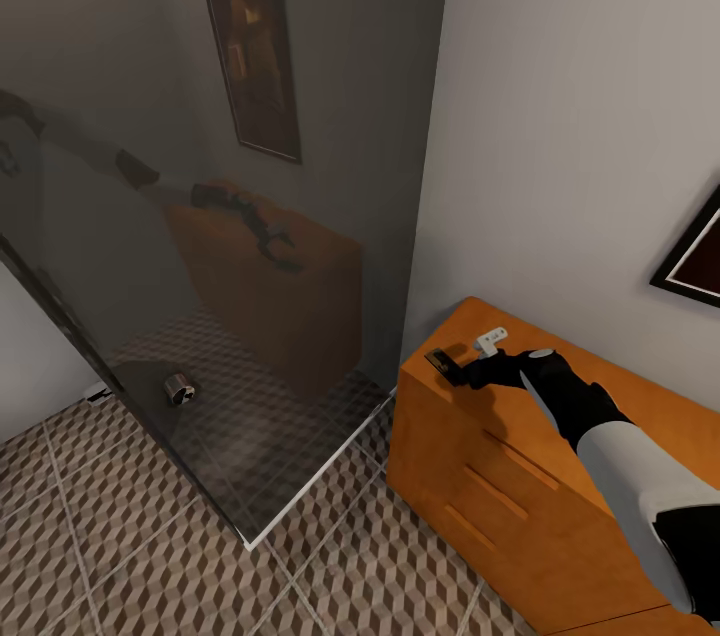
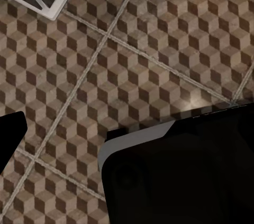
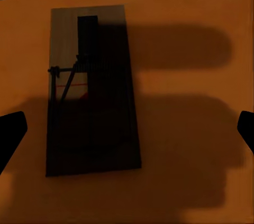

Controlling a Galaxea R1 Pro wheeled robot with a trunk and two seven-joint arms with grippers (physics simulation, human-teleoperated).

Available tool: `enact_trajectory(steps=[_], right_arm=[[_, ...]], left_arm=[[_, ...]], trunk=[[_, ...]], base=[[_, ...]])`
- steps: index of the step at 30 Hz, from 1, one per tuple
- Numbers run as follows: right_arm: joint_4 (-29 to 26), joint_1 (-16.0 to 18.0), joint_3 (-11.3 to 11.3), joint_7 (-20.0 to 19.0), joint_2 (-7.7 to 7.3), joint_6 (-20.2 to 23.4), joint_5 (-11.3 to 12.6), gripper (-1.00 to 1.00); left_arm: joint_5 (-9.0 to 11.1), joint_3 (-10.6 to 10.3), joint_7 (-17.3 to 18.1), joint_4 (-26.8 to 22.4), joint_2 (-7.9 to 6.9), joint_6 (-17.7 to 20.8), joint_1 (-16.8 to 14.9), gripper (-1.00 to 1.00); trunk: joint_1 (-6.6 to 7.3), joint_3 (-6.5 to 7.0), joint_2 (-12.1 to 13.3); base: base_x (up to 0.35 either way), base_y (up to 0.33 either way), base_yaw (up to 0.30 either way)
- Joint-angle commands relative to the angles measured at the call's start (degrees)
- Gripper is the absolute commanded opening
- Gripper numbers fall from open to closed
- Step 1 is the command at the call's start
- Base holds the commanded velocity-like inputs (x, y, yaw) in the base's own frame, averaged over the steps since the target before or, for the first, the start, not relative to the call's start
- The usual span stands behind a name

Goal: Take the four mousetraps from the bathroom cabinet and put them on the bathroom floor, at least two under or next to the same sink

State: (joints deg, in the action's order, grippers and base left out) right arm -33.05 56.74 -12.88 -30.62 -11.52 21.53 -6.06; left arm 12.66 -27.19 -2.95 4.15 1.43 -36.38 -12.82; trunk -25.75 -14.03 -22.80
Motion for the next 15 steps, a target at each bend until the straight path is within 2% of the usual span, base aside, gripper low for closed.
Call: enact_trajectory(steps=[1, 15], right_arm=[[-0.1, 0.0, -0.1, -0.1, -0.04, 0.1, -0.6, 1.0], [0.1, 0.0, -0.2, 1.5, 0.16, 0.1, -0.6, 1.0]], left_arm=[[0.2, -0.5, -0.3, 0.2, 0.06, -0.4, -0.1, 1.0], [0.2, -0.5, -0.3, 0.2, 0.06, -0.4, -0.1, 1.0]], trunk=[[-0.03, -0.11, -0.1], [-0.03, -0.11, -0.1]], base=[[0.0, 0.0, 0.0], [0.0, 0.0, 0.0]])
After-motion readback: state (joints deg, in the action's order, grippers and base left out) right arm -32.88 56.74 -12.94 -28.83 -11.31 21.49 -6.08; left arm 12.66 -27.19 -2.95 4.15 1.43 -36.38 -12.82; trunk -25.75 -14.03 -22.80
